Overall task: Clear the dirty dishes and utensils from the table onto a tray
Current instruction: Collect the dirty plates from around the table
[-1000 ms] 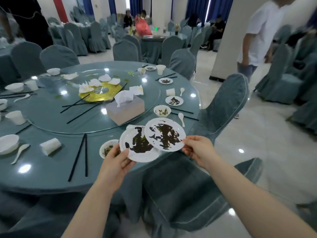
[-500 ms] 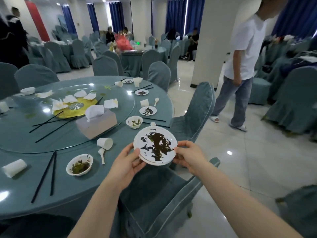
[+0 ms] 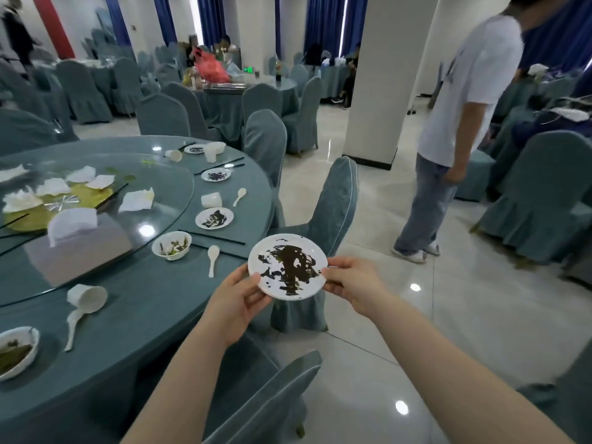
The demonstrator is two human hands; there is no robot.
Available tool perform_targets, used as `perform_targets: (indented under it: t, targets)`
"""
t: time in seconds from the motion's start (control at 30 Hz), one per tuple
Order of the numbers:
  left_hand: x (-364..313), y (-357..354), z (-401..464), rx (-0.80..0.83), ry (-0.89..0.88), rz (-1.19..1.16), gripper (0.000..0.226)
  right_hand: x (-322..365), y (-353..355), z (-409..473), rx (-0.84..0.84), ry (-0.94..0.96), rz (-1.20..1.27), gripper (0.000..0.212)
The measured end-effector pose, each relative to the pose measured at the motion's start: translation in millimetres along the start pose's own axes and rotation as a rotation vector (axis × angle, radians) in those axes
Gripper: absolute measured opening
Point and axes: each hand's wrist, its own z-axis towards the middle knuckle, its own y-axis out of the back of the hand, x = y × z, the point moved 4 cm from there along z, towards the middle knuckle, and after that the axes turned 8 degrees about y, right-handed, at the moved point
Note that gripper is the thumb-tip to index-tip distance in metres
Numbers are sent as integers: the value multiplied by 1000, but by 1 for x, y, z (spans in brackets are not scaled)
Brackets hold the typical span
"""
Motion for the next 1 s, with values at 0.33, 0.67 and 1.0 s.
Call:
perform_targets:
  t: [0.33,0.67,1.0]
  targets:
    - [-25,-37,128,-94,-33,-87,27,17,34,142,51,-107,-22,16]
    - [-44,-33,207,-402,-147,-294,23,20,40,284,322,-208,-145,12]
    - [-38,-24,199,-751,-323,-541,21,13,-7,393,660,-238,-299,13]
